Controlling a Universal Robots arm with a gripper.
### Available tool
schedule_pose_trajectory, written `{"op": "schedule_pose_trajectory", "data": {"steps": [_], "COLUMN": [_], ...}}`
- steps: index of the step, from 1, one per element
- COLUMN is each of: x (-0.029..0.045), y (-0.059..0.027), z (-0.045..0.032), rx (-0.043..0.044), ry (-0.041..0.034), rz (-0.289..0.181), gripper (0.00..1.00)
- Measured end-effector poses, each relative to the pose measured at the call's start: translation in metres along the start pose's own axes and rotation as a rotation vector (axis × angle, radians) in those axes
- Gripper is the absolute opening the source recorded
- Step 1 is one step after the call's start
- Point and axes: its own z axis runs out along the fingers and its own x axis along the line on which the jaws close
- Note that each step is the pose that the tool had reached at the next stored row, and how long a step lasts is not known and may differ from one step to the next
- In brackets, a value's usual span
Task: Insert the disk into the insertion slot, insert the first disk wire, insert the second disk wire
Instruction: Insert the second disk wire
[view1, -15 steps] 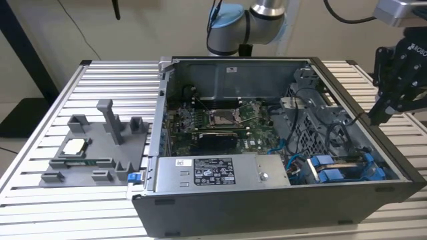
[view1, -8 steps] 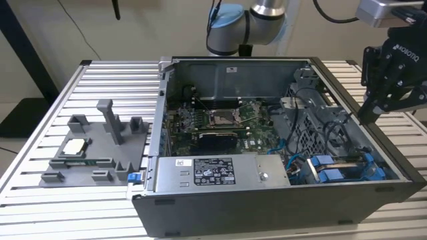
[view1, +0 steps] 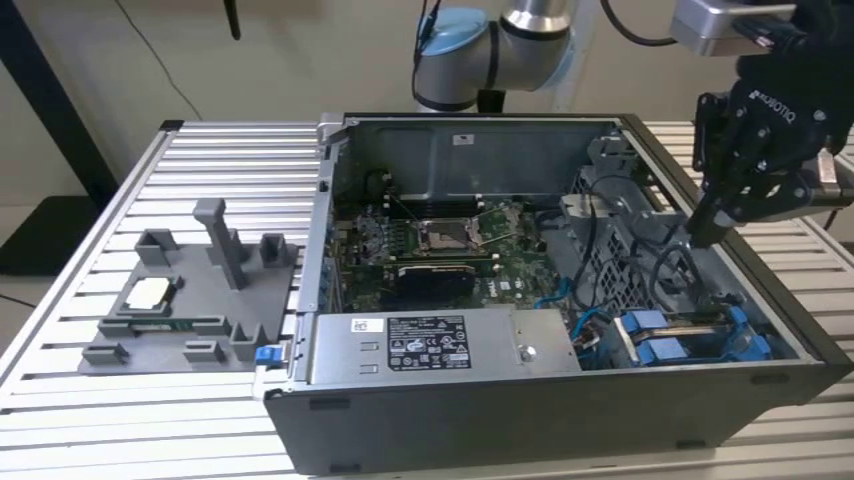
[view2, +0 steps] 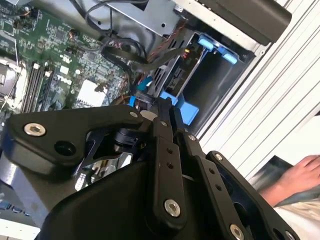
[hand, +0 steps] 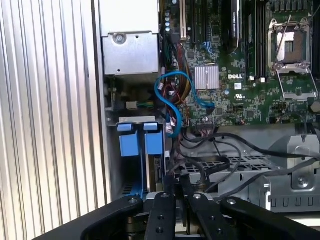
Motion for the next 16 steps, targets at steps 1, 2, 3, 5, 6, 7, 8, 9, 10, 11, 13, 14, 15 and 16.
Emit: {"op": "schedule_pose_trajectory", "data": {"steps": [1,2,3,5,6,7,8,9,10,11,13,14,15,16], "x": [-0.0005,-0.0008,-0.0011,-0.0014,-0.0015,-0.0016,-0.0017,-0.0017,-0.0017,-0.0017,-0.0017,-0.0017,-0.0017,-0.0017], "y": [0.0019,0.004,0.0058,0.008,0.0088,0.0096,0.01,0.01,0.01,0.01,0.0101,0.0101,0.0102,0.0102], "z": [0.0,0.0,0.0001,0.0004,0.0008,0.0012,0.0017,0.0022,0.003,0.0042,0.0074,0.009,0.0108,0.0126], "rx": [0.0011,0.0017,0.0022,0.0026,0.0027,0.0027,0.0028,0.0028,0.0029,0.0028,0.0028,0.0029,0.0029,0.0029], "ry": [-0.0008,-0.0011,-0.0013,-0.0013,-0.0014,-0.0013,-0.0014,-0.0013,-0.0012,-0.0013,-0.0012,-0.0012,-0.0012,-0.0013], "rz": [0.001,0.002,0.003,0.005,0.005,0.006,0.006,0.006,0.006,0.006,0.006,0.006,0.006,0.006], "gripper": [0.16,0.16,0.16,0.16,0.16,0.16,0.16,0.16,0.16,0.16,0.16,0.16,0.16,0.16]}}
